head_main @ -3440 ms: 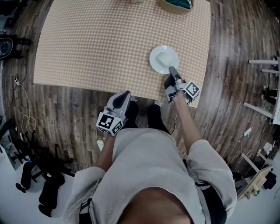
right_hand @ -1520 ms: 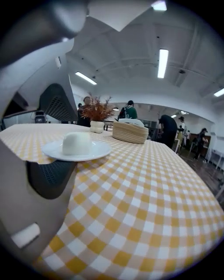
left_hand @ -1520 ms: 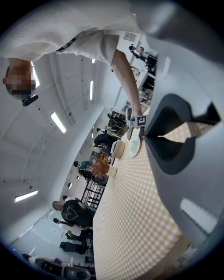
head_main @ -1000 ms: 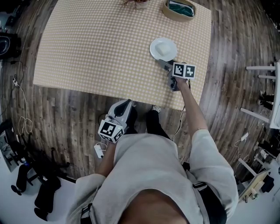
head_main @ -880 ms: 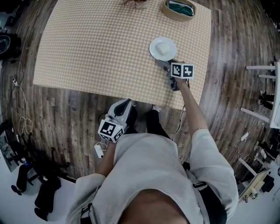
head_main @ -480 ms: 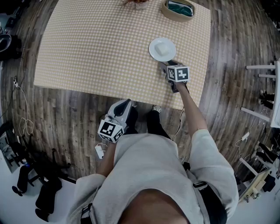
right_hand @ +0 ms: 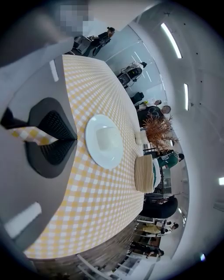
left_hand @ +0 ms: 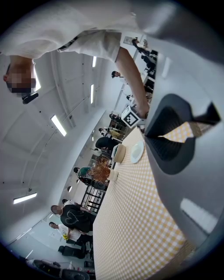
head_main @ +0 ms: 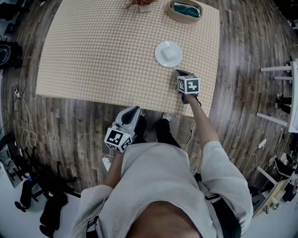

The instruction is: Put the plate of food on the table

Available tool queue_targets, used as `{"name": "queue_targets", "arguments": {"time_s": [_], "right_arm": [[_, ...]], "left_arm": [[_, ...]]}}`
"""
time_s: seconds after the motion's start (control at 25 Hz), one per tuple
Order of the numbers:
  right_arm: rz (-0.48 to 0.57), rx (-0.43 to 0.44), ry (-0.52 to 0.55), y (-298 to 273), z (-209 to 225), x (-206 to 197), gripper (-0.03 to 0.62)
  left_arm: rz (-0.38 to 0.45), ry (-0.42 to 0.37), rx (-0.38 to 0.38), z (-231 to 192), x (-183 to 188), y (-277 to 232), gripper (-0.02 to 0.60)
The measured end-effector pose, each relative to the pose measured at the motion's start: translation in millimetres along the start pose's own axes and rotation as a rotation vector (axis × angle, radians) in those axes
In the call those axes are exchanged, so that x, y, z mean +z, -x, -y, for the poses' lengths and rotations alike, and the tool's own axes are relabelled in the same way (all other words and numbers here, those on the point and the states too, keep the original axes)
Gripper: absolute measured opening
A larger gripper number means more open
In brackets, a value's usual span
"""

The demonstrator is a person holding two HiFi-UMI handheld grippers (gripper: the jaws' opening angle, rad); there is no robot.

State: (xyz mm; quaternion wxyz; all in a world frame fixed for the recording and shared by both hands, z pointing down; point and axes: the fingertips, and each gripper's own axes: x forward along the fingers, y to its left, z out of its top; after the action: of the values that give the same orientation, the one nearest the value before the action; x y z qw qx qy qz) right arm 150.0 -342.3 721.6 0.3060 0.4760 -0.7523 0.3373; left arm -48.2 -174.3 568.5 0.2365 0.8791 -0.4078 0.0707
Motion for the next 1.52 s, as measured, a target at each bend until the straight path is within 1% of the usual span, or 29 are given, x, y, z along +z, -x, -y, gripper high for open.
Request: {"name": "queue_targets", "arguments": {"time_s": [0.24, 0.32, 0.48, 0.68, 0.88, 1.04, 1.24, 1.36, 1.52], "right_arm": [[0.039, -0.011, -0.004, 29.4, -1.0, -20.3, 0.000], [0.052, -0.019, 0.013, 39.9, -2.3, -25.8, 0.000], [0.106, -0.053, 0.045, 64.6, -9.2, -22.4, 0.000], [0.192, -0.077, 0.045, 100.1, -40.1, -13.1, 0.000], [0.286, -0.119, 0.033, 130.2, -72.5, -0.7, 0.000], [0.349, -0.145, 0.013, 148.6, -102.8, -1.2, 0.000], [0.414, -0.169, 0.014, 175.3, -135.3, -7.2, -0.001], [0.451, -0.172, 0.020, 195.0, -149.1, -14.4, 0.000], [0.486, -0.165, 0.021, 221.2, -161.6, -31.9, -0.001]], "left_arm": [[0.001, -0.019, -0.029, 14.9, 2.5, -3.3, 0.011], [0.004, -0.028, -0.043, 21.4, 3.8, -6.8, 0.009], [0.014, -0.049, -0.101, 33.7, 11.0, -14.5, 0.011], [0.039, -0.101, -0.191, 45.2, 30.7, -9.8, 0.011], [0.069, -0.168, -0.247, 35.2, 58.5, 3.2, 0.009], [0.083, -0.189, -0.267, 23.7, 65.9, 22.8, 0.009], [0.082, -0.204, -0.289, 22.3, 61.5, 42.9, 0.009], [0.088, -0.207, -0.291, 31.0, 55.9, 54.1, 0.009], [0.104, -0.206, -0.291, 54.1, 47.9, 66.6, 0.009]]}}
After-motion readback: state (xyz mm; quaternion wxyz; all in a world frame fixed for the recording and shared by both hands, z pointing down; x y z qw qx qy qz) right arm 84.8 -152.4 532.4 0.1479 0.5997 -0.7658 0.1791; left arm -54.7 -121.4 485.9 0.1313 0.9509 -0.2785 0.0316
